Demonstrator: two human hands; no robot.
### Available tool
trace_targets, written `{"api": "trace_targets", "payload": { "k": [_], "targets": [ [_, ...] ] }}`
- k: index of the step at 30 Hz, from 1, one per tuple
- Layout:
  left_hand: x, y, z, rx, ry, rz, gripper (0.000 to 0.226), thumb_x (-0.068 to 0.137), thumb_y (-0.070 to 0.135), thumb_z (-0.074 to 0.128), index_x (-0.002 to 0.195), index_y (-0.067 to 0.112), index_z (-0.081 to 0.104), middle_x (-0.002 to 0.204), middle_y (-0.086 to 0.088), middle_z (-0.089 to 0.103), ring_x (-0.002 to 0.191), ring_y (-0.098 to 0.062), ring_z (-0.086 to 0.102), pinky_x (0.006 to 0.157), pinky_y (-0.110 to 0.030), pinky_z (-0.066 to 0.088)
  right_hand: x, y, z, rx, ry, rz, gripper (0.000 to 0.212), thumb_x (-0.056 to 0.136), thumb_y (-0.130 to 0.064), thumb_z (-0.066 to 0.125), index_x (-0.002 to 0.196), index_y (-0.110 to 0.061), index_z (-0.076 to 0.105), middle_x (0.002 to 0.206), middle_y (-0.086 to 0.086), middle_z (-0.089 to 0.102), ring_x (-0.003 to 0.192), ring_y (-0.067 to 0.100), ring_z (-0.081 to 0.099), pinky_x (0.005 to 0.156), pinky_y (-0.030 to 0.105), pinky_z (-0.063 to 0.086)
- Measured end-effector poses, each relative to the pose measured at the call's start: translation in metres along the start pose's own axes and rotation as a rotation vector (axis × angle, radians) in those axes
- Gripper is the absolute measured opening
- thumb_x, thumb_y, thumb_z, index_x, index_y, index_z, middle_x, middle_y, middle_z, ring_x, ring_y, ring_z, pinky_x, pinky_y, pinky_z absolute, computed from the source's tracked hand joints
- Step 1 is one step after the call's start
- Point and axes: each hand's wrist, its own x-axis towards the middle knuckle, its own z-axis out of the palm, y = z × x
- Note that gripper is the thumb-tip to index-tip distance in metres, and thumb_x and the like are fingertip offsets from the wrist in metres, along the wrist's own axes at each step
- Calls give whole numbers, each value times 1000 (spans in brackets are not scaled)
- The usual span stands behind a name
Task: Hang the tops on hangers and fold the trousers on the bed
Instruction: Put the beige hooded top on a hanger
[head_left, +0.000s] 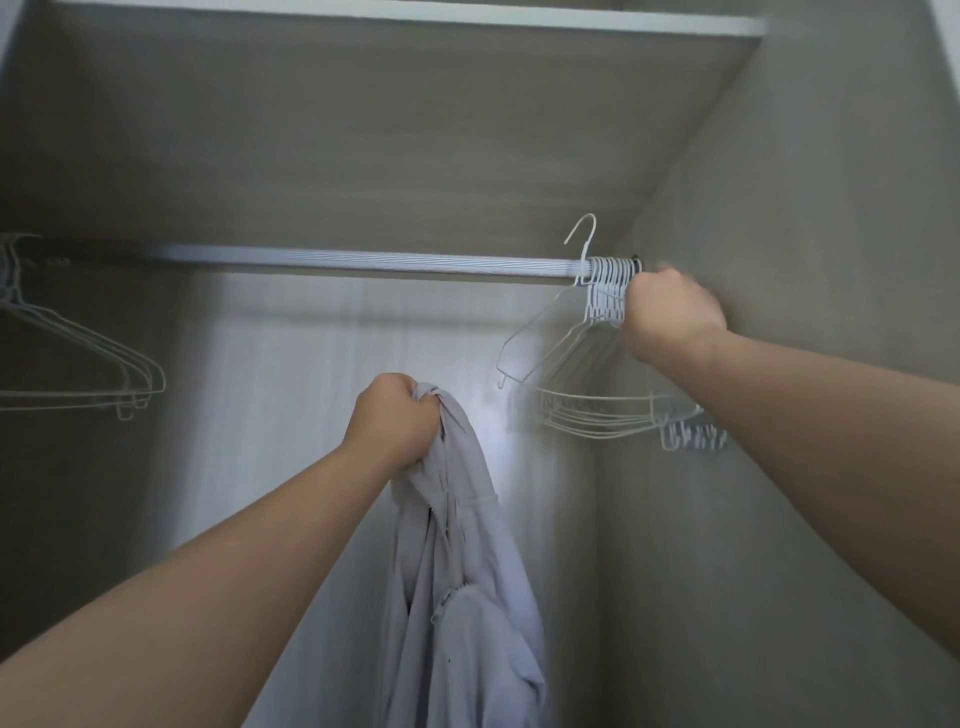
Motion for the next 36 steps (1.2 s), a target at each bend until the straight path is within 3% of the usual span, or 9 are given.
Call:
{"api": "trace_targets", "payload": {
  "k": [4, 9, 15, 20, 23, 26, 28, 32, 36],
  "targets": [
    [-4, -6, -5, -44, 7, -26, 31, 97, 18, 54, 70, 12, 40, 66, -6, 39, 60, -21, 37, 54, -30, 28, -3, -7, -15, 169, -4, 55, 10, 89, -5, 55, 99, -5, 58, 102, 19, 55, 100, 42, 61, 77, 39, 44],
    [-34, -1, -20, -142, -4, -103, 28, 95, 16, 55, 70, 13, 43, 70, -10, 41, 66, -22, 39, 61, -31, 30, -32, -4, -28, 639, -39, 181, 21, 92, -8, 49, 102, 1, 65, 107, 26, 64, 89, 37, 58, 75, 31, 43],
    [-97, 49, -48, -155, 22, -74, 33, 95, 15, 58, 65, 15, 44, 64, -8, 41, 60, -21, 38, 56, -30, 29, -105, 22, -63, 1127, -5, 295, 23, 95, -18, 52, 73, -17, 56, 65, 2, 52, 71, 28, 55, 67, 35, 43],
    [-172, 105, -71, -62, 78, -20, 28, 94, 17, 58, 68, 12, 48, 66, -10, 41, 60, -22, 37, 54, -32, 28, -185, 69, -124, 1336, 82, 316, 15, 95, -21, 50, 81, -23, 56, 66, -4, 51, 62, 23, 49, 64, 34, 39],
    [-220, 135, -81, -58, 85, -7, 38, 94, 16, 60, 61, 15, 40, 61, -7, 38, 59, -21, 36, 53, -31, 27, -220, 97, -165, 1457, 7, 315, 4, 89, -25, 54, 86, -24, 51, 67, -2, 49, 52, 17, 43, 54, 30, 36],
    [-266, 156, -86, -28, 35, -55, 30, 95, 18, 59, 67, 13, 48, 63, -7, 41, 60, -21, 38, 54, -30, 27, -250, 120, -199, 1610, -200, 387, 17, 94, -23, 63, 82, -20, 51, 54, -2, 40, 38, 13, 33, 41, 19, 27],
    [-295, 166, -86, -17, -12, -125, 22, 95, 20, 59, 75, 12, 55, 68, -9, 44, 62, -20, 39, 57, -30, 28, -272, 134, -214, 1606, -319, 386, 18, 97, -24, 60, 82, -14, 62, 52, 0, 34, 35, 12, 28, 38, 17, 23],
    [-355, 183, -81, 28, -95, -211, 30, 95, 18, 58, 67, 11, 48, 61, -4, 43, 54, -17, 38, 48, -25, 27, -333, 172, -238, 1474, -365, 349, 26, 99, -27, 56, 84, -16, 74, 53, 2, 33, 39, 14, 29, 41, 20, 24],
    [-416, 182, -69, 91, -148, -241, 28, 92, 22, 59, 85, -5, 64, 72, -7, 57, 62, -19, 49, 56, -27, 36, -417, 215, -267, 1499, -418, 335, 27, 100, -23, 56, 83, -16, 75, 51, 4, 28, 40, 16, 24, 42, 19, 20]
  ]
}}
